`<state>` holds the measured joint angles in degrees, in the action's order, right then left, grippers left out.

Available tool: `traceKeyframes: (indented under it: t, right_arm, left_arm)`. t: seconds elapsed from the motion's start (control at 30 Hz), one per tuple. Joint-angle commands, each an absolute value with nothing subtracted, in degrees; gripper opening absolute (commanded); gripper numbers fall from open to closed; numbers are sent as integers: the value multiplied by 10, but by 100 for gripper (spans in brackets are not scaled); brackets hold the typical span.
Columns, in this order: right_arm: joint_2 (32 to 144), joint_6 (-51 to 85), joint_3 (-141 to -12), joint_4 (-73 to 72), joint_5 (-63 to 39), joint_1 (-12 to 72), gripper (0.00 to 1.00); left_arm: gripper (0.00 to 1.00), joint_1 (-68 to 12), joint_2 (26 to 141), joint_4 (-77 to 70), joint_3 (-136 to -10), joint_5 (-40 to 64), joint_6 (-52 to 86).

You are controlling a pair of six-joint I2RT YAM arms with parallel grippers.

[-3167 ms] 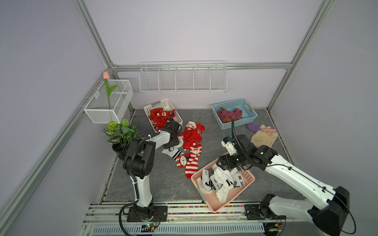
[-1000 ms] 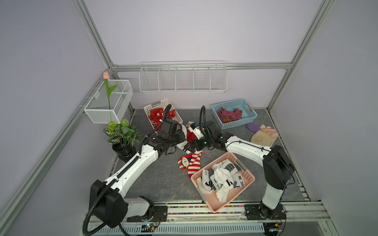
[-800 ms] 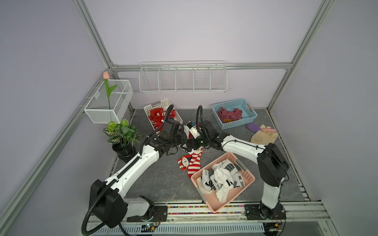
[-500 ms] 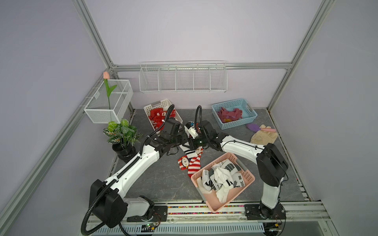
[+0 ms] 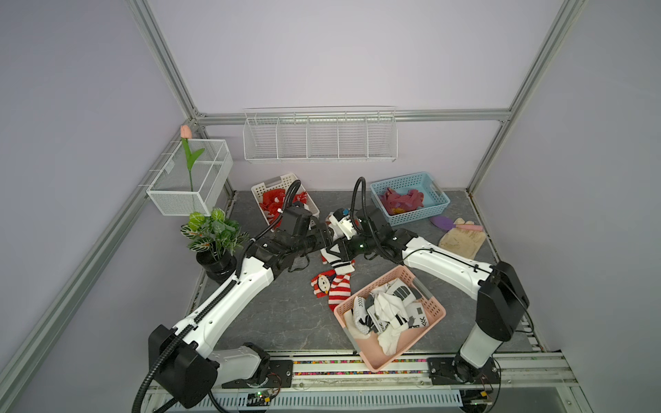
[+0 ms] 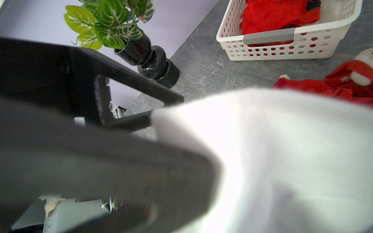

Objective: Sort the socks into the basket by color
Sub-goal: Place the sock in the bin.

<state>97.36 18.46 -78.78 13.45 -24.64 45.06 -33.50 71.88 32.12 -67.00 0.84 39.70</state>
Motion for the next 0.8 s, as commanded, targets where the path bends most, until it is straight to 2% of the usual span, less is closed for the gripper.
traceKeyframes:
  t: [0.0, 0.13, 0.43, 0.6, 0.77]
  right_arm:
    - [921, 168, -779, 217, -226, 447, 7]
    - [856, 160, -762, 289, -204, 446, 7]
    - [702, 197, -668, 434, -153, 433, 7]
    - [635, 240, -583, 465, -149, 427, 7]
    - [615, 267, -508, 450, -152, 425, 7]
  left_arm:
    - [73, -335, 694, 339, -688, -31, 387]
    - [80, -334, 673, 347, -684, -55, 373]
    - [80, -334, 688, 383, -682, -61, 348]
    - [80, -335, 713, 384, -673, -51, 333]
    - [80, -335, 743, 383, -668, -40, 326]
